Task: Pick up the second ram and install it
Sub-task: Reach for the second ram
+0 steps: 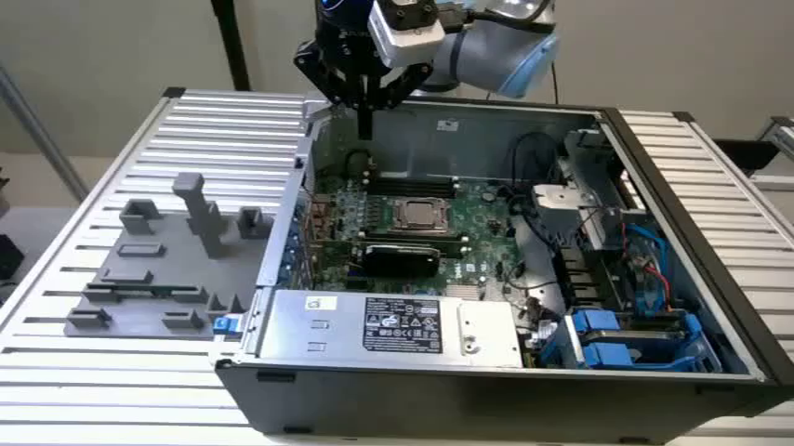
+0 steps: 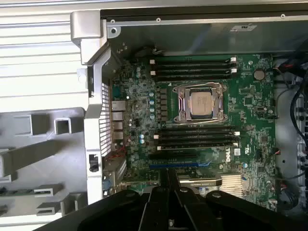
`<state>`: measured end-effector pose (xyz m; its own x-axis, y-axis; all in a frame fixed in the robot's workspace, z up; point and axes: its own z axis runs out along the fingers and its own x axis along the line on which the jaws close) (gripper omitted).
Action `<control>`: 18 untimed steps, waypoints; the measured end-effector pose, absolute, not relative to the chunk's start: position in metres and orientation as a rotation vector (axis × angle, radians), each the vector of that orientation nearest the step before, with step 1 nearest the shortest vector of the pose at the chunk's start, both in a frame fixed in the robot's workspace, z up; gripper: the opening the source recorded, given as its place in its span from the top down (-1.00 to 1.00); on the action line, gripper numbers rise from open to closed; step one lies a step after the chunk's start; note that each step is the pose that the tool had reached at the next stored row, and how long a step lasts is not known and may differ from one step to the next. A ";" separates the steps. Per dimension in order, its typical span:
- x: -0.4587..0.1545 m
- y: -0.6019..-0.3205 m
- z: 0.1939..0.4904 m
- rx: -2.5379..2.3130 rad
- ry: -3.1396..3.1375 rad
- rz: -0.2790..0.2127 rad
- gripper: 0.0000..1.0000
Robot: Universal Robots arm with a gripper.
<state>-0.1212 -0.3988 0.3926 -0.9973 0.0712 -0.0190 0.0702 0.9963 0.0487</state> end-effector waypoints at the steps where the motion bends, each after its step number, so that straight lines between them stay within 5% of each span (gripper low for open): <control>1: -0.121 -0.399 0.393 0.110 3.118 0.075 1.00; 18: -0.136 -0.403 0.393 0.110 3.117 0.077 1.00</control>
